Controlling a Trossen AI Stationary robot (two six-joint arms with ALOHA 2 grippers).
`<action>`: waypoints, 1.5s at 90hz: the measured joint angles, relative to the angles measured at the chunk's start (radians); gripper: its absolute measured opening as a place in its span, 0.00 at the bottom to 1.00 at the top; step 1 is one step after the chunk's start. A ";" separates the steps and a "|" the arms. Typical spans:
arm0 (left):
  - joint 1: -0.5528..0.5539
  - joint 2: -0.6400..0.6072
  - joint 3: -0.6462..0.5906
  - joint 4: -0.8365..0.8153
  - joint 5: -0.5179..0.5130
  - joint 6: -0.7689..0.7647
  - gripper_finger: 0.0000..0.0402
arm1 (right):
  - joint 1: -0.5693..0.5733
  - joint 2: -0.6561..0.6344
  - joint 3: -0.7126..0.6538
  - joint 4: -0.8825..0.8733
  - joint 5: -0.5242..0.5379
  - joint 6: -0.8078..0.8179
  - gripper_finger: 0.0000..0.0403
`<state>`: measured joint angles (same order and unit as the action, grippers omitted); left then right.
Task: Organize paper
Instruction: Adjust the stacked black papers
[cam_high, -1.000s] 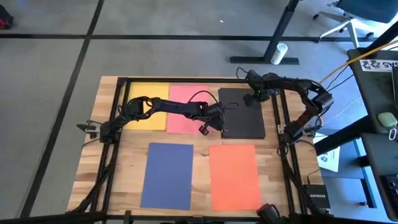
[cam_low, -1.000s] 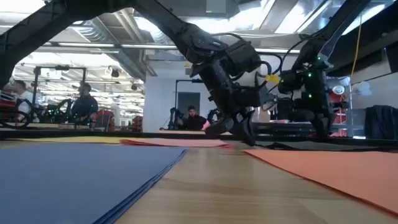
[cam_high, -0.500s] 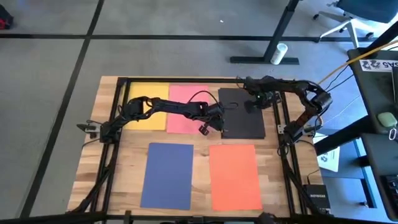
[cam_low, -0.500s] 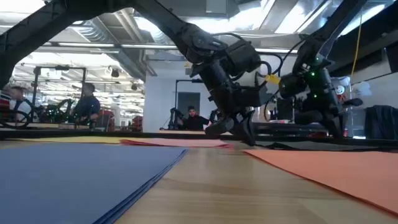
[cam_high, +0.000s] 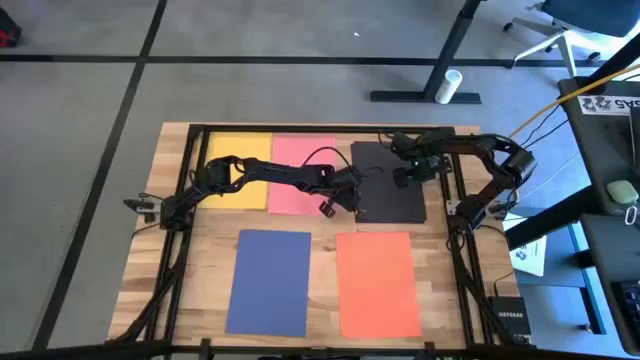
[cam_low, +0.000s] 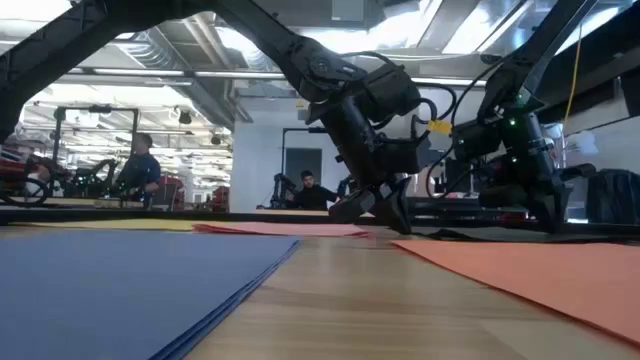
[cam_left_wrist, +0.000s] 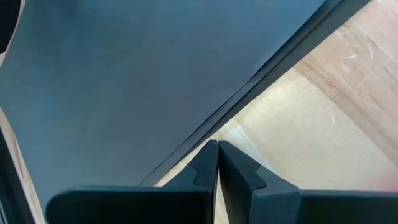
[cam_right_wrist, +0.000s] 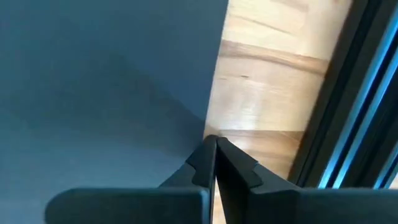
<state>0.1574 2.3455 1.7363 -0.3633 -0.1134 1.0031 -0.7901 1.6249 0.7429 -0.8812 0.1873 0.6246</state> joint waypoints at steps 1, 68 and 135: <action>0.000 0.000 0.000 0.000 0.001 0.000 0.00 | 0.001 0.000 0.000 0.001 -0.001 0.000 0.00; 0.004 0.002 0.000 0.016 0.033 0.011 0.00 | 0.011 -0.008 -0.003 0.010 -0.015 -0.019 0.00; 0.008 0.002 0.000 0.033 0.041 0.011 0.00 | 0.011 -0.007 -0.003 0.009 -0.027 -0.054 0.00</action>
<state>0.1658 2.3474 1.7363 -0.3302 -0.0723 1.0142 -0.7792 1.6176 0.7399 -0.8718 0.1604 0.5705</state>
